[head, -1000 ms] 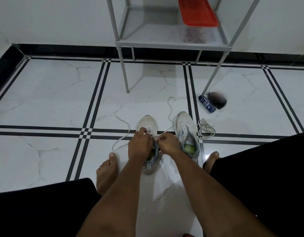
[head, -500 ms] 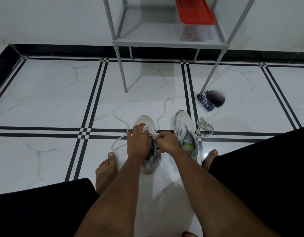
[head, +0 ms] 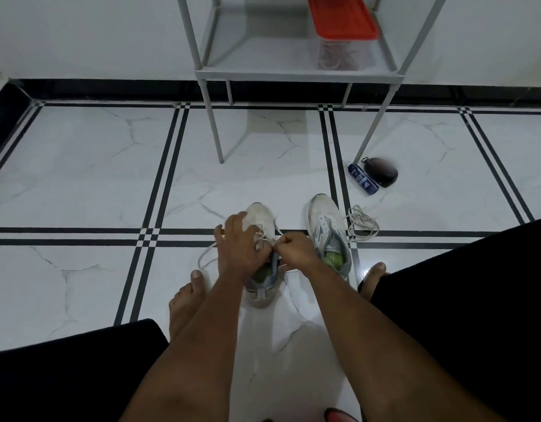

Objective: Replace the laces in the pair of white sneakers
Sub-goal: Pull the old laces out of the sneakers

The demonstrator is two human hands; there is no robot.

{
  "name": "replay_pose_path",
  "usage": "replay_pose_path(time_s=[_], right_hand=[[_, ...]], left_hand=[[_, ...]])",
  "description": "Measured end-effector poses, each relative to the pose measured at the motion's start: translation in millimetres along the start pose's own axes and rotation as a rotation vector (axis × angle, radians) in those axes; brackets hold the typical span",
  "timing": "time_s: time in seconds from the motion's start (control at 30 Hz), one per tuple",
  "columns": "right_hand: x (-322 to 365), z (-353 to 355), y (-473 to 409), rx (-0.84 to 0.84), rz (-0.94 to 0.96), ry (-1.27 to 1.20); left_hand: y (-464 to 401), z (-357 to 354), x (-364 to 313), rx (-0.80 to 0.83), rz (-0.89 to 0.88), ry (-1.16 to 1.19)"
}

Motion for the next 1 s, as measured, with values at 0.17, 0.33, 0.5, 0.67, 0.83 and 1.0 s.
replay_pose_path(time_s=[0.17,0.33,0.5,0.67,0.83,1.0], right_hand=[[-2.1,1.8,1.5,0.0,0.01,0.007],[1.7,3.0,4.2,0.004,-0.012,-0.025],[0.0,2.8,1.9,-0.013,-0.013,0.015],[1.8,3.0,1.3,0.009,-0.012,0.021],[1.0,2.4,1.8,0.017,-0.008,0.02],[1.5,4.5,2.8,0.015,-0.022,-0.003]], left_hand=[[0.9,-3.4,-10.1,-0.102,-0.017,0.035],[-34.9,37.1,13.8,-0.525,1.331,0.436],[-17.6,36.9,40.9,-0.33,1.542,0.259],[7.3,7.7,-0.9,-0.094,0.228,0.117],[2.8,-5.3,-15.4,-0.026,-0.097,-0.011],[-17.7,15.4,-3.1,-0.346,0.494,0.181]])
Point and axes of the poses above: each hand's wrist, its own y-axis away from the middle knuckle, its own z-axis out of the back of the hand, x = y × z, the point moved 1 cm from there along -y, towards the middle knuckle, and after that the axes turned 14 degrees about -x, right-handed, at the moved point
